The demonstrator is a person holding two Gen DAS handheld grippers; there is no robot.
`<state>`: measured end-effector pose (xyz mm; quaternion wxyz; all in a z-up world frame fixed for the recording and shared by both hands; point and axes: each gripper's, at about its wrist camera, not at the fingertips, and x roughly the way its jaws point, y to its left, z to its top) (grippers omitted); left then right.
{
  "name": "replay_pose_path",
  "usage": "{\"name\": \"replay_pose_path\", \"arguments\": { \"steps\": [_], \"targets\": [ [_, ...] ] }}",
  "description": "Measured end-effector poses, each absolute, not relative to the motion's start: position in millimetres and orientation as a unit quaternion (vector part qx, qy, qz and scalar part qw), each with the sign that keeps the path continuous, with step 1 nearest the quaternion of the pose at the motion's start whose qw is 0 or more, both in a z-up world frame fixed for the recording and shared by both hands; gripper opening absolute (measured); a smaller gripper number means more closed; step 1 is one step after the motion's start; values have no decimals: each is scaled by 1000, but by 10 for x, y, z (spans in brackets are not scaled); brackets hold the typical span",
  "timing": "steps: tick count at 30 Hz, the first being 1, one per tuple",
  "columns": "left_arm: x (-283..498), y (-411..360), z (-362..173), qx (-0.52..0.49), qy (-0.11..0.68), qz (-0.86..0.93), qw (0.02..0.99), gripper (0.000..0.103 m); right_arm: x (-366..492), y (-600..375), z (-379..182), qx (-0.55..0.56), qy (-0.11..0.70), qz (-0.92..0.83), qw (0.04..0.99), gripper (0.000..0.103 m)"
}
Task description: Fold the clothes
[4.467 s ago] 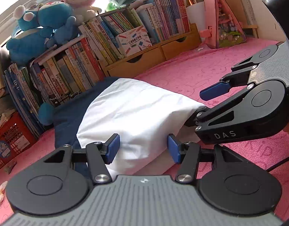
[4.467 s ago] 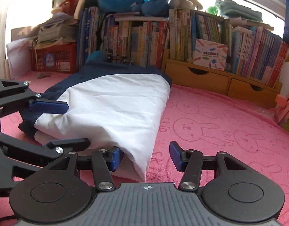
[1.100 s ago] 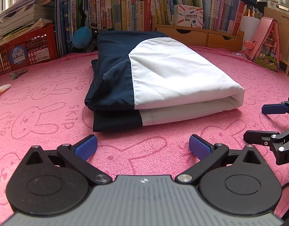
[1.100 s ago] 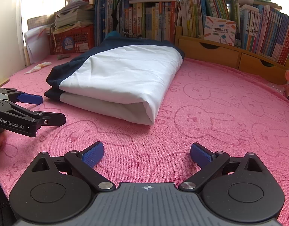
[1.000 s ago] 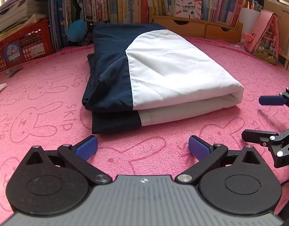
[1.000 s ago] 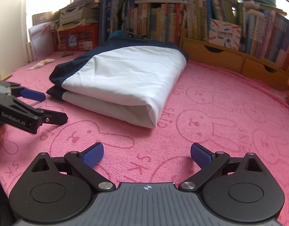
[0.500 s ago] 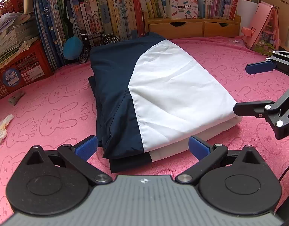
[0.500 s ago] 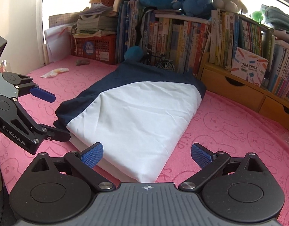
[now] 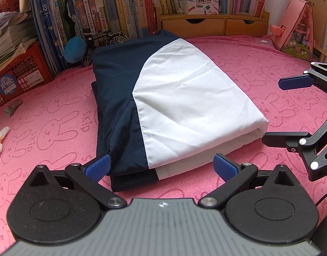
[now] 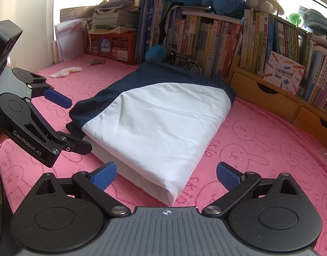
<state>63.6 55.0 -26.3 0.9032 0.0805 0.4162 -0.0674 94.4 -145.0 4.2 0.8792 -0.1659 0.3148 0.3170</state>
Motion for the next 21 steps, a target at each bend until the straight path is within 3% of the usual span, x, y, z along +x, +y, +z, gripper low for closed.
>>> {"name": "replay_pose_path", "arguments": {
  "steps": [21],
  "targets": [
    [646,541,-294,65,415,-53,906,103,881,-1463,-49,-167,326,315,876,101]
  ]
}}
